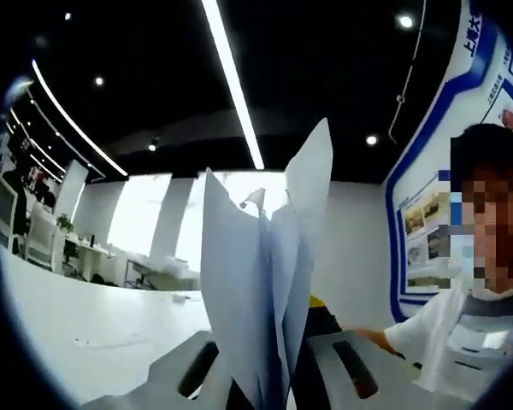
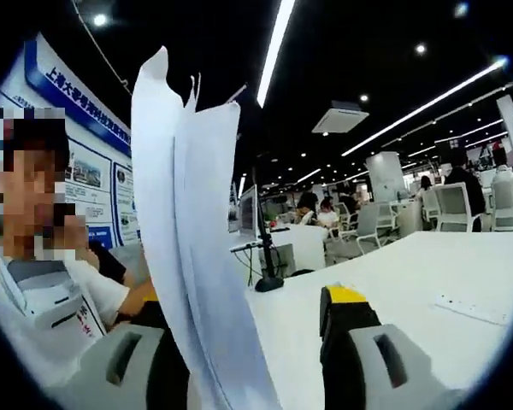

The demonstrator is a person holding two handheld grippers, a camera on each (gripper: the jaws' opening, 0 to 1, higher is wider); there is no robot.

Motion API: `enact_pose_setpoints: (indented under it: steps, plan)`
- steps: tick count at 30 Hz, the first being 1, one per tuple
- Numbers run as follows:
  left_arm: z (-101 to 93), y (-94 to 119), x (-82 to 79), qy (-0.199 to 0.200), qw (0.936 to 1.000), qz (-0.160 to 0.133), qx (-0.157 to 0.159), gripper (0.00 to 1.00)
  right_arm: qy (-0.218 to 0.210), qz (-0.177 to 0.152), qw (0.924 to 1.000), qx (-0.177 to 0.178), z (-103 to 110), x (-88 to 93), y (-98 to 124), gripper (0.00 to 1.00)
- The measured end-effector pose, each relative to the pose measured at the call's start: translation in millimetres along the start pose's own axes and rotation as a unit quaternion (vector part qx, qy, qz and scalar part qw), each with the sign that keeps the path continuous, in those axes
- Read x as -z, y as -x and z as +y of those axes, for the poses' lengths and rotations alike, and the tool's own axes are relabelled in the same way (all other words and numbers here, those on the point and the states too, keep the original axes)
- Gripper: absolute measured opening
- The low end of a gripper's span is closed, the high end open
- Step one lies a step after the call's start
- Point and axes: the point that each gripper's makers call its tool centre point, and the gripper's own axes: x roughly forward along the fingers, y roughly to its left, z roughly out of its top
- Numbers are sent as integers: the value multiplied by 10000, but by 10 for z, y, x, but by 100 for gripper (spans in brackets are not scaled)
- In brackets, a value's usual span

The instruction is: Organize the stack of printing papers by aligning and flattening the scattered papers on the table

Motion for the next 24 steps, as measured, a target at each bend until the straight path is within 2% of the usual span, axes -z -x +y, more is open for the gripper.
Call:
enact_pose_setpoints:
  steps: [4,5,7,8,12,15,17,21,24]
  plan:
    - [53,9,13,-55,9999,67,-101,6,430,-66,9980,-469,179,-8,-10,16]
    - [61,16,30,-84,9998,103,-118,6,420,-164,9976,-530,230,-29,-9,13]
    - [93,27,42,-110,9997,103,-176,6,357,-163,9969,-683,287,-28,-8,2]
    - [115,32,49,-89,9997,109,-205,6,321,-160,9973,-645,282,-25,-9,0]
    - [190,52,85,-34,9994,121,-327,6,-10,-48,9986,-530,263,14,-11,0]
    - [255,73,103,-132,9988,129,-457,7,-44,-1,9992,-410,191,29,-10,0]
    - [297,95,117,-141,9983,149,-538,11,0,-87,9993,-352,163,6,-10,0]
    - [369,175,245,-386,9953,394,-793,19,-35,-162,9995,-256,99,-38,18,0]
    - [403,266,331,-478,9935,454,-932,21,-72,-167,9997,-161,52,-37,32,0]
